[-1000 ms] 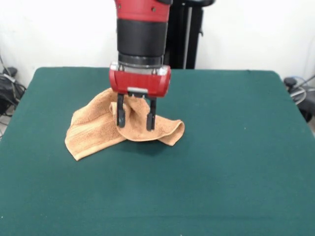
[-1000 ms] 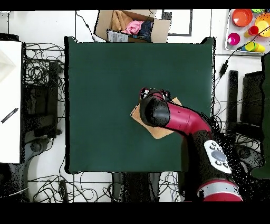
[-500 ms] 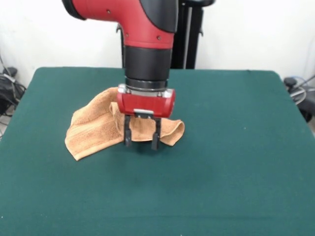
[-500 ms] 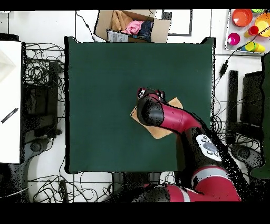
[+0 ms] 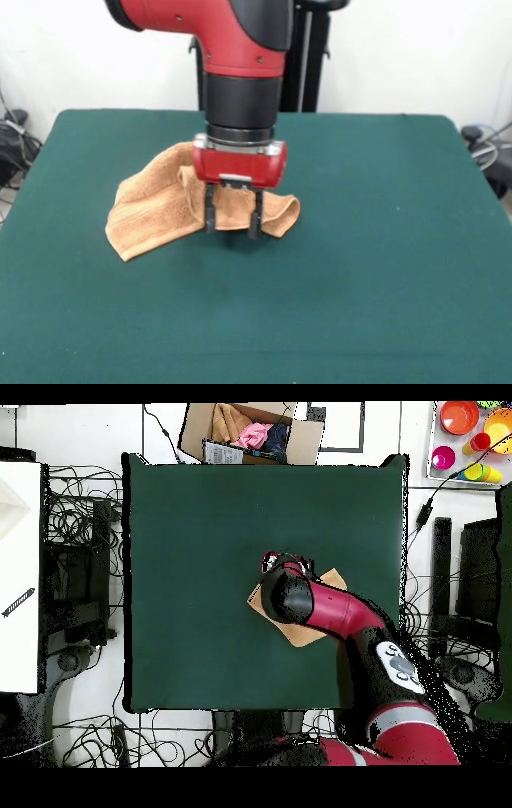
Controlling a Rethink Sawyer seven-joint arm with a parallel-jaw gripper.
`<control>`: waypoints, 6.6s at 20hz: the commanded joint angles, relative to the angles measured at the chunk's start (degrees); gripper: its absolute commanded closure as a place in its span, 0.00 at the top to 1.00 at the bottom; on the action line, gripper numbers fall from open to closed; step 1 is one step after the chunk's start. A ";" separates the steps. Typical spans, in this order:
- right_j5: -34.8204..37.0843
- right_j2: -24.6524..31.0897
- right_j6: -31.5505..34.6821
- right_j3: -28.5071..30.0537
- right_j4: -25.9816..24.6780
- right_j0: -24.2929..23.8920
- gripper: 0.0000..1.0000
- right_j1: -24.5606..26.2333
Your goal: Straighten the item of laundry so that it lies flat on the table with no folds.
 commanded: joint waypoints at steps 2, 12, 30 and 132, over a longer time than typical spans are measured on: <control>5.83 4.74 4.80 -1.85 -0.63 -3.75 1.00 0.77; -0.37 0.93 9.47 0.36 -0.75 -1.40 1.00 4.47; 6.04 2.23 2.43 -1.79 -7.24 -8.27 1.00 1.98; 22.10 16.36 -13.33 -20.38 -31.27 -29.03 0.00 11.62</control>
